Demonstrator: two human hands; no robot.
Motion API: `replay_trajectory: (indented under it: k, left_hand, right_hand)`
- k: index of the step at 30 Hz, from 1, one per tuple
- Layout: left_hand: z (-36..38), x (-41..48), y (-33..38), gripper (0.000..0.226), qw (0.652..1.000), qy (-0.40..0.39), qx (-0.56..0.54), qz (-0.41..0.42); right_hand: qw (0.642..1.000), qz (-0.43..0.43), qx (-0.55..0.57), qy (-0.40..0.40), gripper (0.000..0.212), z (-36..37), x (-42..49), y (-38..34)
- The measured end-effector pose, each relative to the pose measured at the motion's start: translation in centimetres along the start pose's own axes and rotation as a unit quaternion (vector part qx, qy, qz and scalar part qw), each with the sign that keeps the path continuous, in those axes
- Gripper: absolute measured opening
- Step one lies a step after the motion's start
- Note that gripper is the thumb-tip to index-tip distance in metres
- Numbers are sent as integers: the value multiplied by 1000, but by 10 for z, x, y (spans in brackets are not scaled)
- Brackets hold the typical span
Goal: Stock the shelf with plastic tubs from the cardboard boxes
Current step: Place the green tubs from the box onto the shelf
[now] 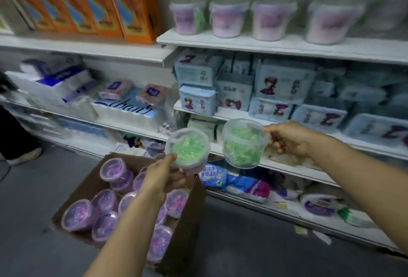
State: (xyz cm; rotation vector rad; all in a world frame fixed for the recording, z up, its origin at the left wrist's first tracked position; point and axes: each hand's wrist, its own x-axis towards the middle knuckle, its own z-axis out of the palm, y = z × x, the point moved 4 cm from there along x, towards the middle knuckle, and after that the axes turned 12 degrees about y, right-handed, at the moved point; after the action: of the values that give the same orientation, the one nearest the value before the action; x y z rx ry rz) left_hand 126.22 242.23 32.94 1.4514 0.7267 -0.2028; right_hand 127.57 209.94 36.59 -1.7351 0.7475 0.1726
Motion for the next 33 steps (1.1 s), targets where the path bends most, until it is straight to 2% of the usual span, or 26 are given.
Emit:
replay_trajectory:
  k: [12, 17, 23, 30, 33]
  left_hand:
    - [229, -203, -42, 33, 985, -169, 1, 31]
    - [294, -271, -39, 28, 977, -205, 8, 56]
    - [346, -303, 1, 33, 970, -225, 13, 91]
    - [402, -301, 52, 42, 956, -258, 5, 136]
    - [423, -297, 69, 42, 955, -260, 6, 140]
  right_hand:
    - [984, -64, 89, 142, 20, -328, -113, 53]
    - [963, -76, 142, 214, 25, -425, -133, 59]
    - [913, -82, 275, 291, 10, -484, -114, 35]
    - [850, -73, 430, 294, 13, -503, -63, -9]
    - [830, -77, 469, 292, 27, -502, -41, -23]
